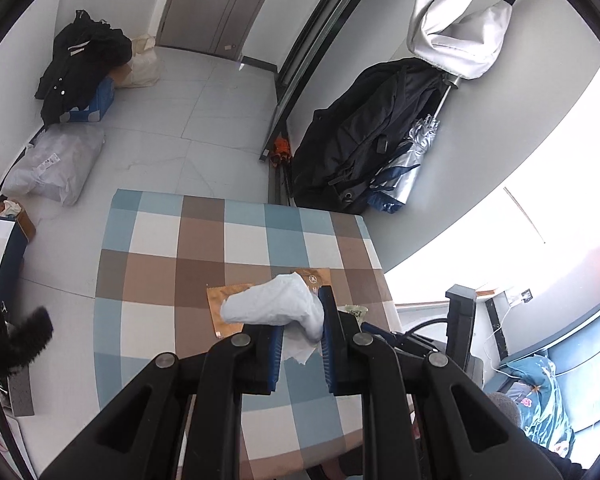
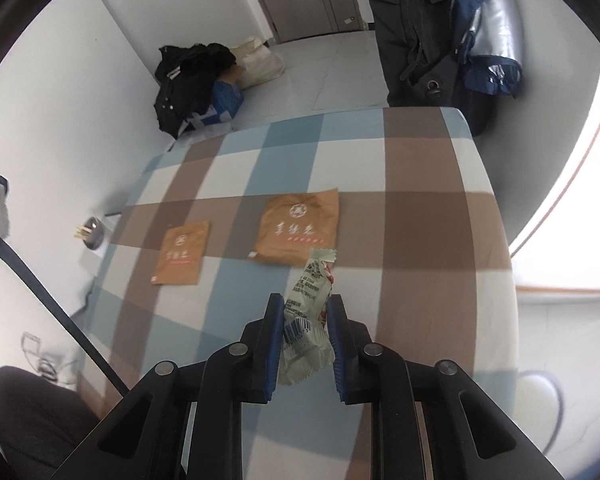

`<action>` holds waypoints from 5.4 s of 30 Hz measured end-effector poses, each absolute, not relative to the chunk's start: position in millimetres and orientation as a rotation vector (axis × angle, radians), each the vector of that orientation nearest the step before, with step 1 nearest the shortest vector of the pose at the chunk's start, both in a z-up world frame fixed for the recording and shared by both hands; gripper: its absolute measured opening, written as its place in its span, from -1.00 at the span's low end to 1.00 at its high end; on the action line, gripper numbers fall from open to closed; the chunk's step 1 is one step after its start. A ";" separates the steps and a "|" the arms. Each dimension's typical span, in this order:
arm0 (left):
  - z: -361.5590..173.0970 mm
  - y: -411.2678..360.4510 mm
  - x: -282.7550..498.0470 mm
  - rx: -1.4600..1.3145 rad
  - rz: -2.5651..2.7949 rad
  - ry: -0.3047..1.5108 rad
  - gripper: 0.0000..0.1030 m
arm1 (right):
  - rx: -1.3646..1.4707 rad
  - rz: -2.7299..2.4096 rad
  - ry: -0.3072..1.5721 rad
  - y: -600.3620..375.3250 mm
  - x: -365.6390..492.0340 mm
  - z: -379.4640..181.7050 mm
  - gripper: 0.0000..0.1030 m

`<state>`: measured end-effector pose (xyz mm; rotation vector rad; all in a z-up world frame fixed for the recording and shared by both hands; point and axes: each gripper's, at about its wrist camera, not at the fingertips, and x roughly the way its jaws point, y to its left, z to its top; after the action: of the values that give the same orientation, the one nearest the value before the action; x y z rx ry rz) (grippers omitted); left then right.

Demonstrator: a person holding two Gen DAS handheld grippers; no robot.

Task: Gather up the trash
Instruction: 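Lift and carry the wrapper and tissue to the white bin with both grippers, then open the right gripper over the bin to drop the wrapper, then open the left gripper over the bin to drop the white tissue, then move both tools back over the table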

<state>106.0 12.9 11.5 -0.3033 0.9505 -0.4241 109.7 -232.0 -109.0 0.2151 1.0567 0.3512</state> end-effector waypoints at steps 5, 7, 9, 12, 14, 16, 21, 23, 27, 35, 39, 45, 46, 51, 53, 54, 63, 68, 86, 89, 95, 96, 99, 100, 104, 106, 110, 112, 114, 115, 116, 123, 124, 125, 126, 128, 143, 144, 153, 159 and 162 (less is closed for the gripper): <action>17.2 6.1 90.6 -0.279 -0.445 0.925 -0.76 | 0.260 0.399 1.001 -231.7 83.3 -93.3 -0.60; 24.0 0.7 82.0 -0.249 -0.443 0.885 -0.76 | 0.274 0.424 0.971 -232.6 74.4 -84.8 -0.60; 30.6 -3.5 74.3 -0.247 -0.460 0.852 -0.76 | 0.284 0.441 0.933 -236.0 63.1 -73.0 -0.60; 35.6 -9.8 69.0 -0.244 -0.463 0.841 -0.76 | 0.322 0.464 0.882 -243.1 48.3 -57.4 -0.60; 39.1 -15.0 66.1 -0.244 -0.474 0.835 -0.76 | 0.327 0.471 0.850 -247.1 38.8 -46.0 -0.60; 43.2 -21.3 63.2 -0.241 -0.483 0.825 -0.76 | 0.335 0.481 0.820 -251.9 30.3 -34.6 -0.60; 54.3 -42.1 54.8 -0.229 -0.515 0.797 -0.76 | 0.340 0.488 0.749 -272.5 10.1 -4.6 -0.60; 57.3 -51.3 53.7 -0.229 -0.530 0.795 -0.76 | 0.343 0.489 0.713 -284.4 -0.4 10.3 -0.60; 64.0 -76.9 53.6 -0.221 -0.573 0.790 -0.76 | 0.343 0.473 0.641 -310.7 -17.3 35.6 -0.60; 66.1 -142.4 56.6 -0.173 -0.666 0.787 -0.76 | 0.333 0.333 0.561 -384.3 -49.2 63.2 -0.60; 59.5 -179.7 61.2 -0.169 -0.738 0.817 -0.76 | 0.329 0.255 0.560 -421.8 -63.5 61.1 -0.60; 41.9 -235.2 64.1 -0.148 -0.836 0.874 -0.76 | 0.365 0.135 0.586 -473.6 -78.8 40.7 -0.60; 38.6 -240.2 64.2 -0.143 -0.848 0.884 -0.76 | 0.373 0.120 0.595 -480.4 -80.0 35.4 -0.60; 6.5 -280.4 70.3 -0.112 -0.919 0.997 -0.76 | 0.425 0.049 0.648 -512.2 -81.4 1.1 -0.60; -10.2 -296.4 70.8 -0.078 -0.916 1.051 -0.76 | 0.444 0.021 0.681 -523.8 -80.3 -18.6 -0.60; -20.6 -304.6 71.9 -0.059 -0.916 1.082 -0.76 | 0.453 0.009 0.699 -526.4 -78.0 -28.8 -0.60; -113.7 -360.3 84.4 0.053 -0.951 1.421 -0.76 | 0.584 -0.056 0.855 -550.2 -67.5 -122.9 -0.60; -150.8 -376.2 95.5 0.107 -0.913 1.553 -0.76 | 0.662 -0.070 0.959 -554.5 -66.0 -175.3 -0.60; -203.9 -416.8 94.7 0.200 -0.871 1.728 -0.76 | 0.752 -0.054 1.218 -535.1 -34.3 -281.0 -0.55; -211.4 -419.9 99.2 0.180 -0.855 1.755 -0.76 | 0.739 -0.082 1.246 -535.5 -36.4 -287.9 -0.35; -217.5 -426.2 94.5 0.204 -0.861 1.768 -0.76 | 0.768 -0.087 1.246 -541.1 -47.4 -293.9 -0.15; -219.2 -427.4 93.5 0.207 -0.864 1.772 -0.76 | 0.763 -0.091 1.246 -539.5 -47.1 -293.8 -0.15; -223.7 -429.0 91.7 0.232 -0.863 1.775 -0.76 | 0.761 -0.110 1.236 -543.5 -51.6 -290.3 -0.11; -225.0 -429.8 90.7 0.246 -0.860 1.771 -0.73 | 0.762 -0.141 1.221 -547.6 -54.5 -286.8 -0.03; -231.5 -434.1 86.2 0.281 -0.852 1.783 -0.72 | 0.791 -0.212 1.144 -558.8 -56.7 -279.5 0.26; -233.4 -433.5 85.5 0.298 -0.842 1.785 -0.62 | 0.803 -0.228 1.130 -565.3 -58.5 -276.7 0.26; -238.6 -429.4 86.5 0.337 -0.800 1.794 -0.28 | 0.816 -0.249 1.115 -572.6 -58.9 -273.8 0.26; -239.5 -428.8 86.8 0.334 -0.798 1.799 -0.09 | 0.822 -0.253 1.107 -574.4 -59.3 -272.6 0.26; -240.4 -427.5 87.2 0.343 -0.791 1.798 0.07 | 0.827 -0.255 1.105 -576.2 -62.8 -272.3 0.27; -239.6 -427.1 86.7 0.347 -0.789 1.796 0.20 | 0.830 -0.258 1.104 -576.9 -64.4 -271.6 0.27; -239.2 -426.1 86.3 0.353 -0.788 1.791 0.28 | 0.835 -0.257 1.104 -578.6 -66.8 -270.2 0.27; -227.5 -417.4 80.7 0.411 -0.754 1.694 0.52 | 0.843 -0.251 1.110 -575.8 -72.7 -270.0 0.29; -224.2 -415.8 81.6 0.408 -0.752 1.676 0.52 | 0.841 -0.247 1.108 -575.8 -72.9 -268.8 0.32; -219.3 -412.7 82.2 0.399 -0.749 1.651 0.52 | 0.837 -0.240 1.107 -574.5 -73.3 -266.6 0.33; -213.2 -409.3 82.7 0.386 -0.746 1.623 0.52 | 0.834 -0.237 1.106 -572.6 -73.5 -264.8 0.36; -204.5 -405.0 84.2 0.365 -0.737 1.581 0.52 | 0.825 -0.224 1.099 -569.7 -74.4 -258.0 0.37; -85.9 -341.9 75.7 0.228 -0.627 1.170 0.60 | 0.715 -0.182 0.923 -555.6 -82.9 -163.2 0.65; -80.5 -335.8 75.6 0.220 -0.620 1.157 0.64 | 0.706 -0.181 0.909 -554.2 -82.9 -154.7 0.65; -22.0 -245.0 78.4 0.085 -0.472 0.989 0.71 | 0.605 -0.142 0.799 -524.1 -68.2 -81.3 0.71; 19.3 -185.2 81.8 0.028 -0.368 0.856 0.73 | 0.534 -0.056 0.705 -479.7 -44.0 -24.2 0.75; 31.8 -156.9 83.0 -0.009 -0.335 0.840 0.79 | 0.496 -0.012 0.661 -454.4 -33.1 0.5 0.79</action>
<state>83.0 -156.9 31.8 -0.0086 0.8397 -0.3350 -33.1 -454.4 0.5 0.4960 0.6605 -0.0121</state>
